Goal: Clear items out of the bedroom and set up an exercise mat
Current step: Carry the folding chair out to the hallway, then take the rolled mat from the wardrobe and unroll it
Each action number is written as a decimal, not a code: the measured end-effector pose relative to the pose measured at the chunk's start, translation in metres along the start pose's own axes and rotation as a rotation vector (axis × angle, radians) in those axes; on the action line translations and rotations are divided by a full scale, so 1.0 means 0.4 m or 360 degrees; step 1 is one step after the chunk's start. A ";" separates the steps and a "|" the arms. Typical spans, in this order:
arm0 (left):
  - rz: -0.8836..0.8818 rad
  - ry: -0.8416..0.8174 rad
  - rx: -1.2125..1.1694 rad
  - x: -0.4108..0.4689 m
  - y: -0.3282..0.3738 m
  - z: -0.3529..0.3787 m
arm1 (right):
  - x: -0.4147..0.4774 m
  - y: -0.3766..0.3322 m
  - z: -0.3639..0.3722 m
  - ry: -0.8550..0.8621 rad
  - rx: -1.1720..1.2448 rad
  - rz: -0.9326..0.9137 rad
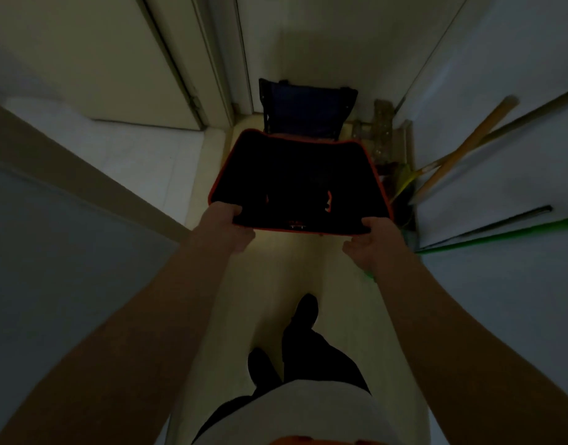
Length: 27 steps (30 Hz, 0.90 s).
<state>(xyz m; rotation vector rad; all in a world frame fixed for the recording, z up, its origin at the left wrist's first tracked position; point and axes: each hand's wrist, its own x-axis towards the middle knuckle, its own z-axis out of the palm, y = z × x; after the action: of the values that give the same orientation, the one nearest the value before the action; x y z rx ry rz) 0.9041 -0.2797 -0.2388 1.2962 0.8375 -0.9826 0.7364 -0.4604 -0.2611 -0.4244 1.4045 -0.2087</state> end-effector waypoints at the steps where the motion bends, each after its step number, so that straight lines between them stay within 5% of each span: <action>1: -0.0028 -0.0094 -0.0135 -0.038 -0.006 -0.008 | -0.050 0.009 0.002 -0.0044 0.0016 -0.0028; 6: -0.0068 -0.0502 -0.0374 -0.229 -0.014 -0.059 | -0.288 0.029 0.005 -0.0304 0.0213 -0.0150; 15: 0.0285 -0.0733 -0.0619 -0.500 -0.006 -0.113 | -0.551 0.020 0.010 -0.0673 0.0401 -0.0422; 27: 0.0528 -0.0715 -0.0869 -0.695 -0.066 -0.243 | -0.759 0.074 0.004 -0.0890 0.0194 -0.0446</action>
<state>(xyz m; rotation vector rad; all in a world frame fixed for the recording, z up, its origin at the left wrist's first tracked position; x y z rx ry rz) 0.7790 -0.1523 -0.0031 0.6758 0.4709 -0.6740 0.6853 -0.3154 0.0025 -0.5294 0.7772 -0.3697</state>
